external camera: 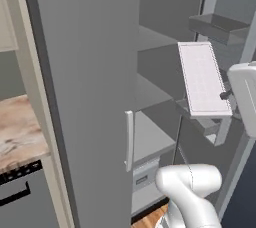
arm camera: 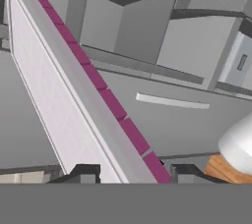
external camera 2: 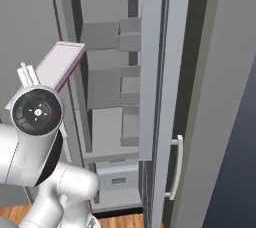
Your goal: The ice cube tray has been filled with water. Take the tray and place it in the freezer to make ice. Close the freezer door after placing the tray.
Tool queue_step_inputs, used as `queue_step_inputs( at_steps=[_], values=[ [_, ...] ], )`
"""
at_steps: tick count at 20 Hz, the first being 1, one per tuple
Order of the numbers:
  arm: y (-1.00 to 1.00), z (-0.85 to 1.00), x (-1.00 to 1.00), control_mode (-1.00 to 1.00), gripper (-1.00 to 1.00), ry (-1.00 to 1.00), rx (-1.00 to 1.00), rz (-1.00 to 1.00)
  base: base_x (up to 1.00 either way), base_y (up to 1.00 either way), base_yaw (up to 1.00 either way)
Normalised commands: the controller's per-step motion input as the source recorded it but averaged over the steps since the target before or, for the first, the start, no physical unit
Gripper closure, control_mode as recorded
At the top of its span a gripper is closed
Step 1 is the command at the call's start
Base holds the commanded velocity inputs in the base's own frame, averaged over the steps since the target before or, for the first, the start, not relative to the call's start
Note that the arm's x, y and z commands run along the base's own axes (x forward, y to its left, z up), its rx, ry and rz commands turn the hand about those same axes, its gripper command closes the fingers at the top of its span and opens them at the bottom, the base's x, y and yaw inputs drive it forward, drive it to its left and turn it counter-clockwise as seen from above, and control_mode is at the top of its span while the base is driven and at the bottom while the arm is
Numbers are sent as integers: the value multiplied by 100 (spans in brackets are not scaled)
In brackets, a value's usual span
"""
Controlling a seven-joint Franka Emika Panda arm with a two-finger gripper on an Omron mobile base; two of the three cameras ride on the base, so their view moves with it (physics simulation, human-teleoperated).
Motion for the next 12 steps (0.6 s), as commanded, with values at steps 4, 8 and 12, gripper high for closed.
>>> queue_step_inputs(
  at_steps=[4,8,12],
  values=[
    [0,0,0,100,100,0,0,0,49,-4,-6],
    [0,0,0,100,100,0,0,0,51,-1,-8],
    [0,0,0,100,100,0,0,0,50,-2,-7]
  ],
)
